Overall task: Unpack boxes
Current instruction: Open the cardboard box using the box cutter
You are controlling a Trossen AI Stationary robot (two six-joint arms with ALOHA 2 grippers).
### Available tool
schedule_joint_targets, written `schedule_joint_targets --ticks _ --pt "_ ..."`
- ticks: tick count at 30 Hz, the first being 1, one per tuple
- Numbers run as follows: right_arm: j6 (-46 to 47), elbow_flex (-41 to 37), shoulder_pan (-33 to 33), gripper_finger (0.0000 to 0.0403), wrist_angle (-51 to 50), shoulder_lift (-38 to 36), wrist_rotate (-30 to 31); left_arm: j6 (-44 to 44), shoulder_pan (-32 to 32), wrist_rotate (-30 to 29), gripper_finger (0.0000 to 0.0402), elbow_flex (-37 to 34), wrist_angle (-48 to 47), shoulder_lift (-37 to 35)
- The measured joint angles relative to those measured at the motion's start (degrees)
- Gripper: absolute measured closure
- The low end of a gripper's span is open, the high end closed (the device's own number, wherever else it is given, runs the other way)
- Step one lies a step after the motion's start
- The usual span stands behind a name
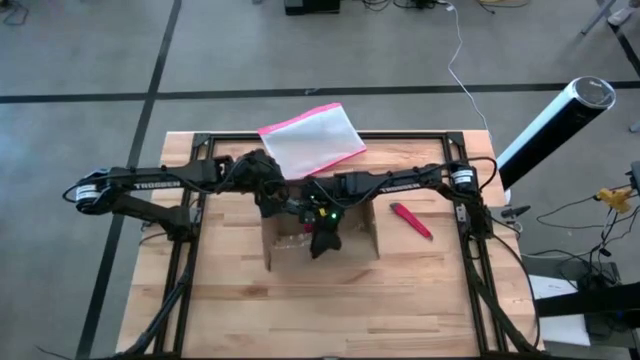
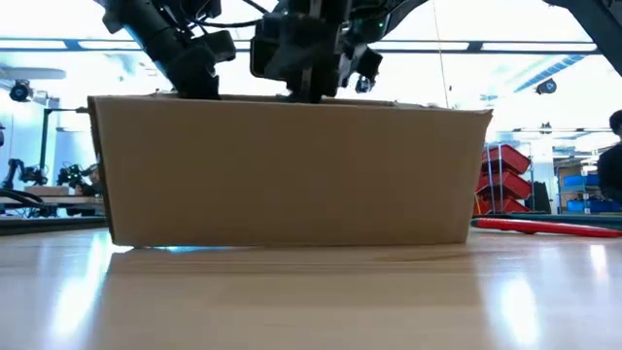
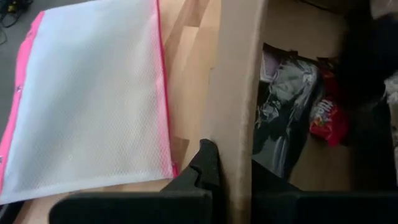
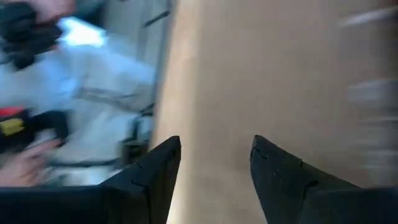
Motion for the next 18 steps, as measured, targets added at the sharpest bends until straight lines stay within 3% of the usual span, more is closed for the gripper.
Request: schedule_joint_targets --ticks 5,18 --pt "-0.2 0.0 -1.7 0.0215 -0.6 0.0 7.6 0.1 0.0 1.1 0.0401 0.0 0.5 0.0" --pt "-1.6 0.0 -2.4 0.0128 -5.2 3.4 7.2 0.6 0.0 1.7 0.0401 -0.1 0.7 0.0"
